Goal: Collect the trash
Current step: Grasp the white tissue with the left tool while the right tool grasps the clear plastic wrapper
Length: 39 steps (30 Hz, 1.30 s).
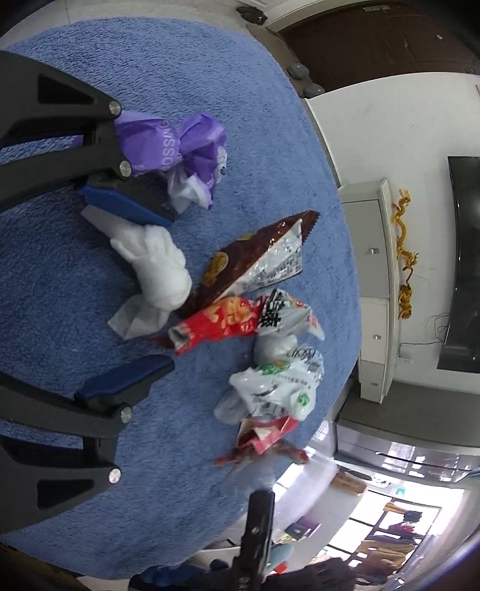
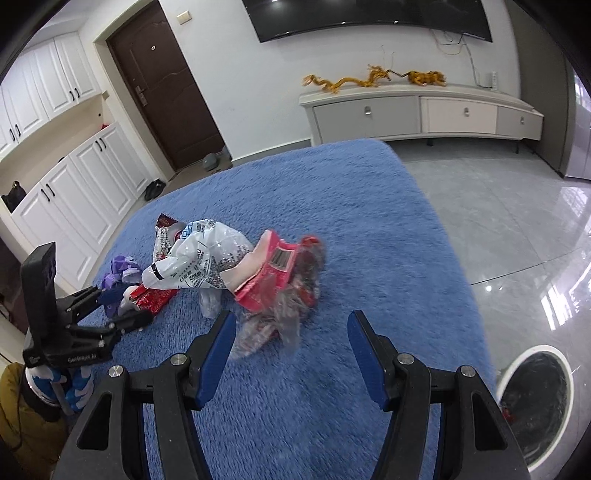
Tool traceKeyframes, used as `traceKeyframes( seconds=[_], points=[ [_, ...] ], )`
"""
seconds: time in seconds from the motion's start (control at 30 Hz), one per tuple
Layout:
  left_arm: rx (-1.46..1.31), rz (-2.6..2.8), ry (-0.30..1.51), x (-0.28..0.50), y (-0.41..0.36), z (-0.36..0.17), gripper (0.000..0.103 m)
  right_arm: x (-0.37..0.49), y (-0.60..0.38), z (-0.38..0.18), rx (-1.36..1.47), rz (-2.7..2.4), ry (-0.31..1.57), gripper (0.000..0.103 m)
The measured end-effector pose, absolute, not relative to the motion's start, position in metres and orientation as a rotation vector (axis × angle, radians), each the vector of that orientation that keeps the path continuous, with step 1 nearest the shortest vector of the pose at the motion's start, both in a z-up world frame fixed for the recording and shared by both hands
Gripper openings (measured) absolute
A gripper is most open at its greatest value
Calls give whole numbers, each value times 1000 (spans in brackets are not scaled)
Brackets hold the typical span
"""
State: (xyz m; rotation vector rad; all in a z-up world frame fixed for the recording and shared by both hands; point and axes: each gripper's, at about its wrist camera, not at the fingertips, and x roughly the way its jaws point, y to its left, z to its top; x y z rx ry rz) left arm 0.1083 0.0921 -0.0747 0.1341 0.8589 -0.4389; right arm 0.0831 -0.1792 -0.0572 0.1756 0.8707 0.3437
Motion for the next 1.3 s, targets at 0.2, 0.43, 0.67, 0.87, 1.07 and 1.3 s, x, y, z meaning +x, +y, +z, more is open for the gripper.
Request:
traceKeyframes(
  seconds=[0.2, 0.43, 0.67, 0.87, 1.07, 1.3],
  points=[
    [176, -434, 852, 99, 84, -77, 46, 101, -173, -70, 204, 363, 894, 61],
    [180, -442, 842, 81, 81, -77, 31, 102, -181, -79, 247, 377, 908, 29],
    [133, -449, 847, 63, 78, -73, 25, 88, -199, -71, 295, 372, 871, 10],
    [99, -462, 845, 39, 77, -67, 22, 65, -207, -61, 303, 376, 851, 9],
    [66, -458, 833, 18, 79, -58, 21, 58, -205, -57, 328, 376, 863, 9],
    [0, -432, 829, 14, 92, -55, 21, 70, -193, -61, 324, 381, 872, 10]
  ],
)
